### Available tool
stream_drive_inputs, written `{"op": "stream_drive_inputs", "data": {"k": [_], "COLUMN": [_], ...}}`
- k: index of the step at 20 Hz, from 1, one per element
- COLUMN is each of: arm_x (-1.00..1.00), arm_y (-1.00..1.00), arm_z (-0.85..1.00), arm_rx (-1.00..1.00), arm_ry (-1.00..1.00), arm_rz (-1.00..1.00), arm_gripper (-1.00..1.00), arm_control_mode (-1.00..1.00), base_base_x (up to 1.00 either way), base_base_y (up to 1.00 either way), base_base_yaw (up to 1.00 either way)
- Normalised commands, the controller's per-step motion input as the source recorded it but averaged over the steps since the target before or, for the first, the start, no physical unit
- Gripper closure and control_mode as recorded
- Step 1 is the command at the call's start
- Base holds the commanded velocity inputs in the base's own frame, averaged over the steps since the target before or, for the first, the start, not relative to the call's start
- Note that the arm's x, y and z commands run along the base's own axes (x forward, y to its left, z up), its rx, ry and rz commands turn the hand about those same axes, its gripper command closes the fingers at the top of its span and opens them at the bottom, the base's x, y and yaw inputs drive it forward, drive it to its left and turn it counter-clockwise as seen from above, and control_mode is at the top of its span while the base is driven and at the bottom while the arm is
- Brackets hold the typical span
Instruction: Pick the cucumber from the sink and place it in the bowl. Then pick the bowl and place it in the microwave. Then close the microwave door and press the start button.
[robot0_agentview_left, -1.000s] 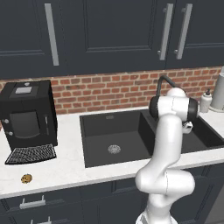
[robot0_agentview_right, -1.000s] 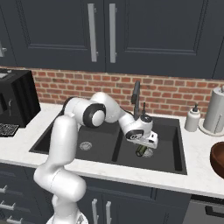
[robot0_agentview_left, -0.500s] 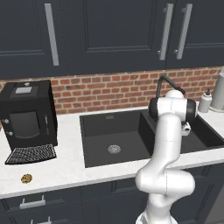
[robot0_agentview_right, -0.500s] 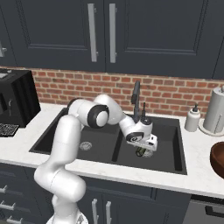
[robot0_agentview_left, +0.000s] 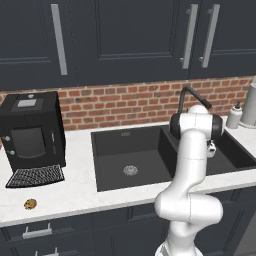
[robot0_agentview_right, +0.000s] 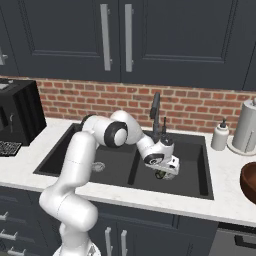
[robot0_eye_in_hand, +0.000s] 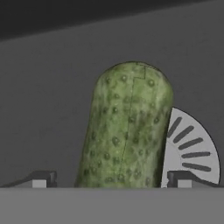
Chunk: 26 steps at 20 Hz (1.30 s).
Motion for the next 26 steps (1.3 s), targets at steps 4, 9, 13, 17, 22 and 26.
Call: {"op": "stream_drive_inputs", "data": {"k": [4,9,13,17,22,26], "arm_x": [0.02,0.0,-0.11,-0.43,-0.61,-0.49], "arm_y": [0.0,0.0,0.0,0.0,0.0,0.0], "arm_z": [-0.15,0.0,0.0,0.22,0.59,0.71], "arm_rx": [0.0,0.0,0.0,0.0,0.01,0.0], "arm_ry": [0.0,0.0,0.0,-0.07,-0.22,-0.23], "arm_rz": [0.0,0.0,0.0,-0.02,-0.02,-0.05], "arm_gripper": [1.0,1.0,1.0,1.0,1.0,1.0], "arm_control_mode": [-1.0,-1.0,-1.0,-1.0,-1.0,-1.0], "base_base_x": [0.0,0.0,0.0,0.0,0.0,0.0], "base_base_y": [0.0,0.0,0.0,0.0,0.0,0.0], "base_base_yaw": [0.0,0.0,0.0,0.0,0.0,0.0]}}
